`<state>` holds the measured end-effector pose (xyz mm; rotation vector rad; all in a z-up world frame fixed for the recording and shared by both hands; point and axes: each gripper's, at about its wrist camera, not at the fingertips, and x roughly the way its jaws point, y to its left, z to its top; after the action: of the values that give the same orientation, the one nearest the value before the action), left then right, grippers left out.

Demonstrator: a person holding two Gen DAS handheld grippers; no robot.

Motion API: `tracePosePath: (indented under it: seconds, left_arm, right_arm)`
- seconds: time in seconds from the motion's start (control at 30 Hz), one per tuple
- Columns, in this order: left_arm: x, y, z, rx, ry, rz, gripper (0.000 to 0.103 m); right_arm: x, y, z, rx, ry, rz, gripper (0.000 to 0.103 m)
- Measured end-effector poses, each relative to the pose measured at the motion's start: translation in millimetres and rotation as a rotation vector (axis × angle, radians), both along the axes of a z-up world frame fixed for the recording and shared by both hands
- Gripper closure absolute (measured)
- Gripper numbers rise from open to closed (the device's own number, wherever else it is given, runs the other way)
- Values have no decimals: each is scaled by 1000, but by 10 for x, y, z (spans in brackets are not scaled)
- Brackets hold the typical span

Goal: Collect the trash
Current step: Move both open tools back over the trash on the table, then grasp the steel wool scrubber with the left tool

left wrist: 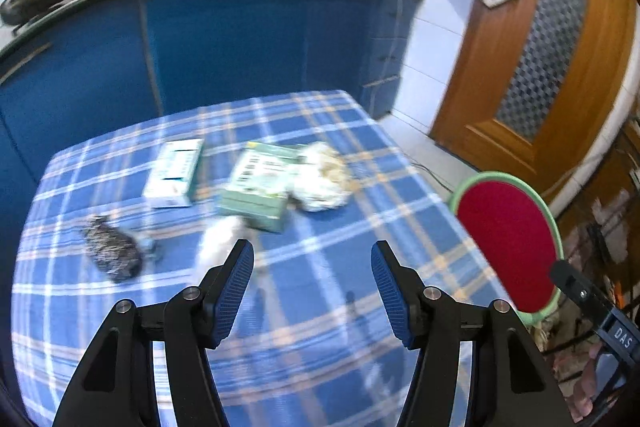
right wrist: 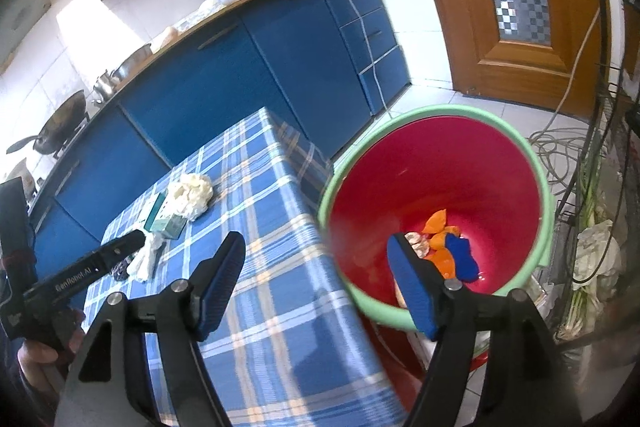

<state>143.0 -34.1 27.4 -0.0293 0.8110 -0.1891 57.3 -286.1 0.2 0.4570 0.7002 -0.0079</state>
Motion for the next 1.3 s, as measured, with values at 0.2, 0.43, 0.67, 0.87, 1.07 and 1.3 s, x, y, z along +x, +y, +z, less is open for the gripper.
tracePosePath:
  seconds: [0.2, 0.43, 0.67, 0.87, 1.07, 1.3]
  left_arm:
    - [30, 427, -9, -7, -5, 89, 40]
    - [42, 923, -20, -10, -10, 184, 40]
    - [149, 1330, -127, -23, 19, 269, 40]
    - [259, 1544, -231, -63, 45, 313, 40]
    - [387, 1620, -362, -114, 74, 326, 40]
    - [452, 1662, -479, -145, 91, 341, 40]
  right_arm:
    - [103, 257, 34, -29, 8, 49, 24]
    - [230, 584, 99, -76, 10, 108, 23]
    - [393, 950, 144, -105, 13, 167, 23]
    - [547, 1267, 167, -131, 18, 218, 22]
    - [714, 1563, 152, -156, 26, 260, 22]
    - [941, 1893, 82, -184, 43, 313, 21]
